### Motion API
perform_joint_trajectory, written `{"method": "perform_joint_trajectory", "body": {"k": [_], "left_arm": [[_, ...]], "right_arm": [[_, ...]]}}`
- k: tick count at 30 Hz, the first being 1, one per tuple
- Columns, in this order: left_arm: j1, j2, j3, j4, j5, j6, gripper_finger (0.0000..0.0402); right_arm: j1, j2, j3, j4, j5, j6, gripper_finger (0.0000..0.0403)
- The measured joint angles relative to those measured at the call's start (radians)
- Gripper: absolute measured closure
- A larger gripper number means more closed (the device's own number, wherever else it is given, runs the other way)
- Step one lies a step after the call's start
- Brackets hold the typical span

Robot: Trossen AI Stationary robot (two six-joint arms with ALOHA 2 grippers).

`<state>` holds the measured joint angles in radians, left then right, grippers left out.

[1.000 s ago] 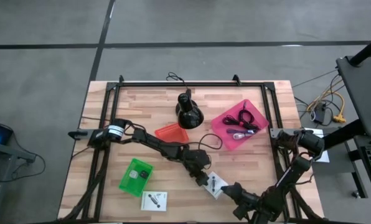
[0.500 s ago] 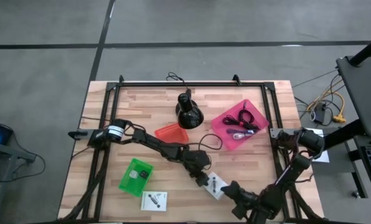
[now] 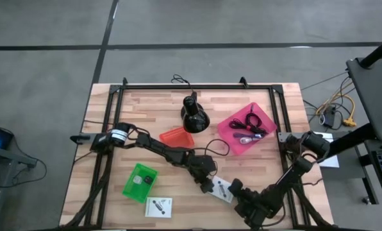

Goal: Pick and place items into bin
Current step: Put the right white card reader box into the orange bin

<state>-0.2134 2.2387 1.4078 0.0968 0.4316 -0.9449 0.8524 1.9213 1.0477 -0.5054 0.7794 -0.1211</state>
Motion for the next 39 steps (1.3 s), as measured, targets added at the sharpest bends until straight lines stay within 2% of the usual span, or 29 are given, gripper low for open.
{"method": "perform_joint_trajectory", "body": {"k": [9,15,27,39], "left_arm": [[0.0,0.0,0.0,-0.004,-0.006,0.011,0.0247],[0.0,0.0,0.0,-0.003,-0.019,0.004,0.0247],[0.002,0.0,0.0,0.011,-0.008,0.006,0.0247],[0.002,0.001,0.029,-0.059,0.091,0.097,0.0247]], "right_arm": [[0.001,-0.006,0.002,0.093,-0.029,-0.014,0.0188],[0.004,-0.035,0.018,0.184,-0.009,-0.036,0.0188],[0.005,-0.037,0.042,0.166,0.069,-0.111,0.0188],[0.005,-0.037,0.039,0.145,0.114,-0.11,0.0188]]}}
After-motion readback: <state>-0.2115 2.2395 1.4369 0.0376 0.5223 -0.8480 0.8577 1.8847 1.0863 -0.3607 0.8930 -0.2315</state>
